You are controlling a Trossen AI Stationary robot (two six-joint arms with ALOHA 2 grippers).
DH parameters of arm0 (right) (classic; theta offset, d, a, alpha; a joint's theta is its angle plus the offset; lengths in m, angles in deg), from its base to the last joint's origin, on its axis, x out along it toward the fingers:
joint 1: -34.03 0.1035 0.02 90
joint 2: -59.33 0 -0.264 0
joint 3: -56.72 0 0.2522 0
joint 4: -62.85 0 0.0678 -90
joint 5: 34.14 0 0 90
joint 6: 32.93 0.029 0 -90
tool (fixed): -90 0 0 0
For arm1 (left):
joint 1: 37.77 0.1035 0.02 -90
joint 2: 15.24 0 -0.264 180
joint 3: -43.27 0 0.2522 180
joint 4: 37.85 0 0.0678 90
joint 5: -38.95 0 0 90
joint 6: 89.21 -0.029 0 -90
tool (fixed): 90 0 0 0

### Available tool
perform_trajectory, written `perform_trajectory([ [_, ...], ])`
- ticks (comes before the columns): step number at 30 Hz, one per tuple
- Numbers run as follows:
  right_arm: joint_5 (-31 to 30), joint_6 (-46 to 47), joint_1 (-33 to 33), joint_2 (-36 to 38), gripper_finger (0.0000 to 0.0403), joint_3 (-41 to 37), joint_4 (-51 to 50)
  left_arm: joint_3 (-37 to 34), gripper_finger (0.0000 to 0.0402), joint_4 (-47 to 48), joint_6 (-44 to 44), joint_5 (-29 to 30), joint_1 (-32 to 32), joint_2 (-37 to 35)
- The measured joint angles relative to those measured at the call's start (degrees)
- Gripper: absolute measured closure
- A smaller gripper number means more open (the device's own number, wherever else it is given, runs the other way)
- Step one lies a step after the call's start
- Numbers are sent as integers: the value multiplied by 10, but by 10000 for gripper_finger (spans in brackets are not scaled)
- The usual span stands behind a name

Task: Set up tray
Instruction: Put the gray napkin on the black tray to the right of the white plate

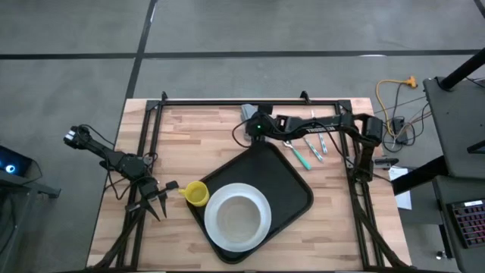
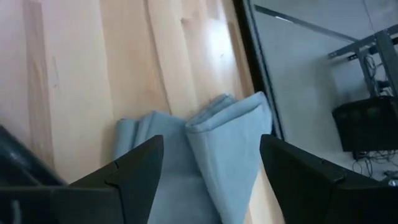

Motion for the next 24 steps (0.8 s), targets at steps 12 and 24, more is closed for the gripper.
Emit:
perform_trajectory([
  [12,2,-2,-8,0,153,-36,40,0,313,0,0,0,0,0],
  [24,2,-4,-11,0,147,-38,44,0,313,0,0,2,0,0],
])
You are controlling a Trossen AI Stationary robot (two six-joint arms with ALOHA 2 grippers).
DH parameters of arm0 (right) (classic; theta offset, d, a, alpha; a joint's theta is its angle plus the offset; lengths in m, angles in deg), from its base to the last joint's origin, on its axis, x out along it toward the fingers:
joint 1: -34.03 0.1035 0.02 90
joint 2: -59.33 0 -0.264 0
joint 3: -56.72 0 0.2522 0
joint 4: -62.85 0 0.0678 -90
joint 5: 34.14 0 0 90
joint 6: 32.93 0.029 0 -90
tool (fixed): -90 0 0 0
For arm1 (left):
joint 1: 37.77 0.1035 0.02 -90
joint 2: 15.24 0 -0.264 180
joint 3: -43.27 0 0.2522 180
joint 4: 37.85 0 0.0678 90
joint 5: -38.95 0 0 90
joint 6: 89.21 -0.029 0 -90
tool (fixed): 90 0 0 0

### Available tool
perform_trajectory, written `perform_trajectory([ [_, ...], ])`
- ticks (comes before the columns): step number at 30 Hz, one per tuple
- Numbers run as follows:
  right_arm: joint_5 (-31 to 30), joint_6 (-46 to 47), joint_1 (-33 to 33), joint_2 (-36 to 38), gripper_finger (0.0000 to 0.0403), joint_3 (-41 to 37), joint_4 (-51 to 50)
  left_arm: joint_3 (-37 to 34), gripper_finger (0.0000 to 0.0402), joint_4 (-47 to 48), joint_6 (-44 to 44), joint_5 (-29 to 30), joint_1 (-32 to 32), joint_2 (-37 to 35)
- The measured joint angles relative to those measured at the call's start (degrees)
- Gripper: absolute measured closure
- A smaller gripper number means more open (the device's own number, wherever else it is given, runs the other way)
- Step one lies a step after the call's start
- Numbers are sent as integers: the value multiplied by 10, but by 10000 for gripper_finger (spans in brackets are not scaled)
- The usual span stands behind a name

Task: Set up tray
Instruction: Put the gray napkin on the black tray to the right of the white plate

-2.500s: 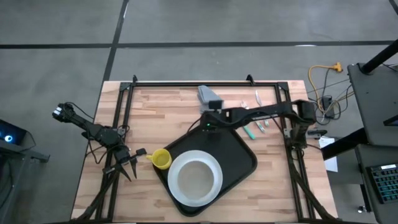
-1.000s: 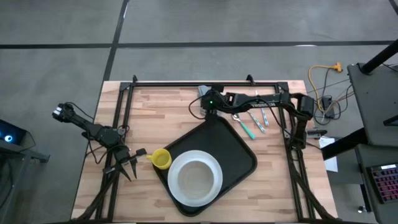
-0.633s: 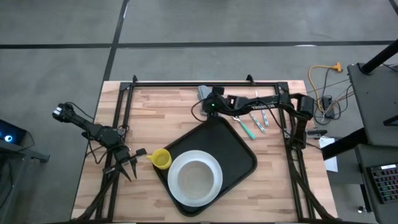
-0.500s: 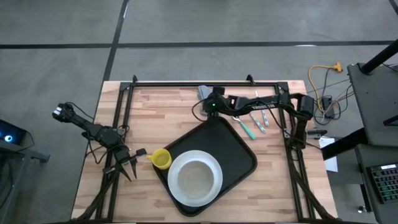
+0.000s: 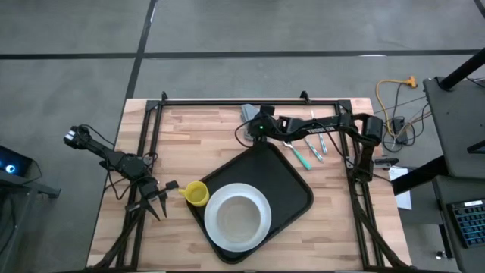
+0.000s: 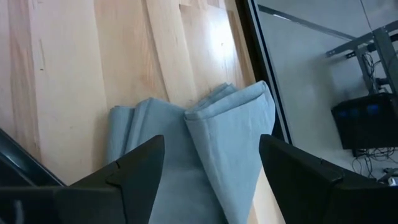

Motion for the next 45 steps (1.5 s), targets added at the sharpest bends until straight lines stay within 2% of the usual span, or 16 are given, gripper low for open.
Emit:
perform_trajectory([
  [9,0,-13,-3,0,154,0,0,0,313,0,0,-1,0,0],
  [17,19,-9,-17,0,145,-1,1,0,313,0,0,-3,0,0],
  [45,25,-10,-24,0,142,0,5,0,313,0,0,-2,0,0],
])
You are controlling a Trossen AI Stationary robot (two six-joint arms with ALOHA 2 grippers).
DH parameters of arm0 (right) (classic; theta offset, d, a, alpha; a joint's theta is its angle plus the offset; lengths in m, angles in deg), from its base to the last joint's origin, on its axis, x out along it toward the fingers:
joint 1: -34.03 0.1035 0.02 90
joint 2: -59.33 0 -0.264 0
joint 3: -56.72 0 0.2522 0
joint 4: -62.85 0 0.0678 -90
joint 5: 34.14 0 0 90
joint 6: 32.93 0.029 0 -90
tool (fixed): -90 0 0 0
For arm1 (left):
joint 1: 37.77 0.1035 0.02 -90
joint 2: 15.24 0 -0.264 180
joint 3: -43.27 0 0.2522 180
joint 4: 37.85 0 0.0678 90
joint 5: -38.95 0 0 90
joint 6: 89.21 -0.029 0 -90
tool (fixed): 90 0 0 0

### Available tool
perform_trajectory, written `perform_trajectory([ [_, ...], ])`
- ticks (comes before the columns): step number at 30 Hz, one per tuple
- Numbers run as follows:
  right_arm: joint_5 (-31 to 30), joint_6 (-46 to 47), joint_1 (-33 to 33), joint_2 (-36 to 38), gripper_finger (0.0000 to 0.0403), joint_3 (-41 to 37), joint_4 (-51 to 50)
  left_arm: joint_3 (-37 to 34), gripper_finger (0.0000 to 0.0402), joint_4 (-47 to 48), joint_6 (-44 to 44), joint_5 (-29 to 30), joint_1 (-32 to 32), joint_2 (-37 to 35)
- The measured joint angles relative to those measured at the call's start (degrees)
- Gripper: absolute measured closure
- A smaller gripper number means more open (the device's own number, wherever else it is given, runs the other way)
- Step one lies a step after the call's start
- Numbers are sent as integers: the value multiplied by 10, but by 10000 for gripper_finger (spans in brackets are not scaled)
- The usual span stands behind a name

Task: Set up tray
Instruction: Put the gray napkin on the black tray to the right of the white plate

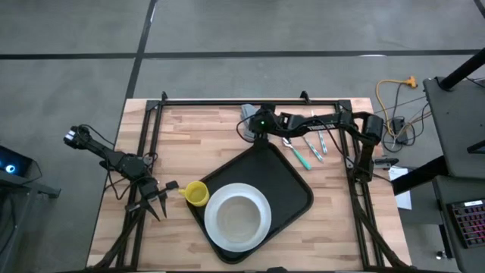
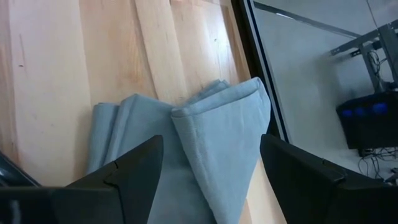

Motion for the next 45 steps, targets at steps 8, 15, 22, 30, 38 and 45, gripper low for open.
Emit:
perform_trajectory([
  [8,0,1,0,0,140,0,0,0,313,0,0,0,0,0],
  [15,0,2,-5,0,143,0,0,0,313,0,0,0,0,0],
  [22,-1,8,-12,-41,133,15,-2,0,313,0,0,2,0,0],
  [30,-42,31,-10,-144,132,111,-78,0,313,3,0,2,0,0],
  [38,-43,27,-9,-151,145,134,-87,0,313,4,0,-1,0,1],
  [45,-41,27,-11,-149,147,133,-88,0,313,4,0,0,0,2],
])
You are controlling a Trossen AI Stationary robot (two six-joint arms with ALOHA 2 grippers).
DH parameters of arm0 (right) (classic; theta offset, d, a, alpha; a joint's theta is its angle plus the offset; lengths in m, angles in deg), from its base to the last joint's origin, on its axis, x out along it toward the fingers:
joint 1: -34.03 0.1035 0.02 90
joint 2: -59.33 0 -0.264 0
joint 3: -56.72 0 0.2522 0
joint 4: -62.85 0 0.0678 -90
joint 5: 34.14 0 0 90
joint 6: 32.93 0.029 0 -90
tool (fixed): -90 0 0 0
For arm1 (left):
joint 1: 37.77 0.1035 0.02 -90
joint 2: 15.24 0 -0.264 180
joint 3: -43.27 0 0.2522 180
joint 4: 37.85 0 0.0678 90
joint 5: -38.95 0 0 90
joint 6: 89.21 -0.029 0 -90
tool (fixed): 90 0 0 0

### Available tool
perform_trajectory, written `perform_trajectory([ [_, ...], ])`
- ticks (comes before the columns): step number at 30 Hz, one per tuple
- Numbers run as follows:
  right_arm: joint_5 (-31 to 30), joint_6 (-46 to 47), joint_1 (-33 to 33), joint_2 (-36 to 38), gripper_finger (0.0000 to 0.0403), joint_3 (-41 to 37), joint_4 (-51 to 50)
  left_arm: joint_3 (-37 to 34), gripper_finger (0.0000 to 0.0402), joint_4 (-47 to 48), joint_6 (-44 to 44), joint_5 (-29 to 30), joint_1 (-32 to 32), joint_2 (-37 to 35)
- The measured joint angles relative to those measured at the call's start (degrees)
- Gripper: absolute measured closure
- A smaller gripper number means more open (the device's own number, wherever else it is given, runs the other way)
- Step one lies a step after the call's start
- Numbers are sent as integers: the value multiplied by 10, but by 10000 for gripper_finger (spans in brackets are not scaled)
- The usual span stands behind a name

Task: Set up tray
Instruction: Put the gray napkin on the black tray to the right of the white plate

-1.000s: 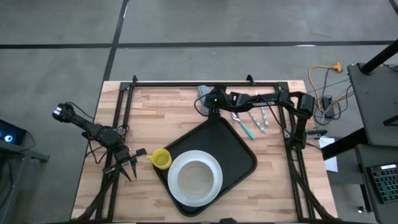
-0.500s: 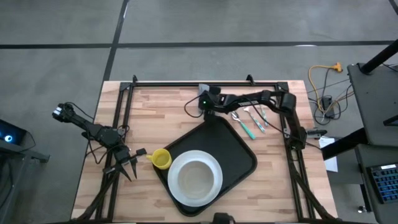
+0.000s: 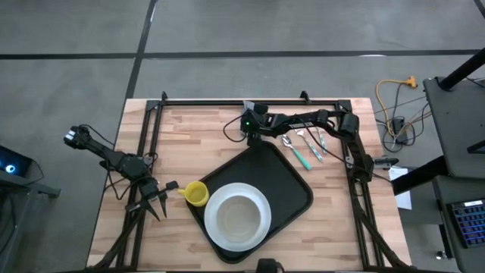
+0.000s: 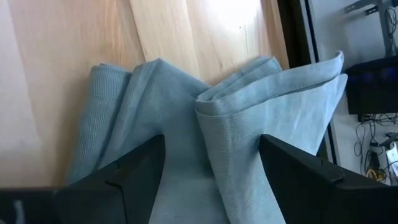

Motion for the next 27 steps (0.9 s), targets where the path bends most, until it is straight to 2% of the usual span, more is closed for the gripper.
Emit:
perform_trajectory([
  [27,0,2,0,-3,158,-2,11,0,313,0,0,0,0,2],
])
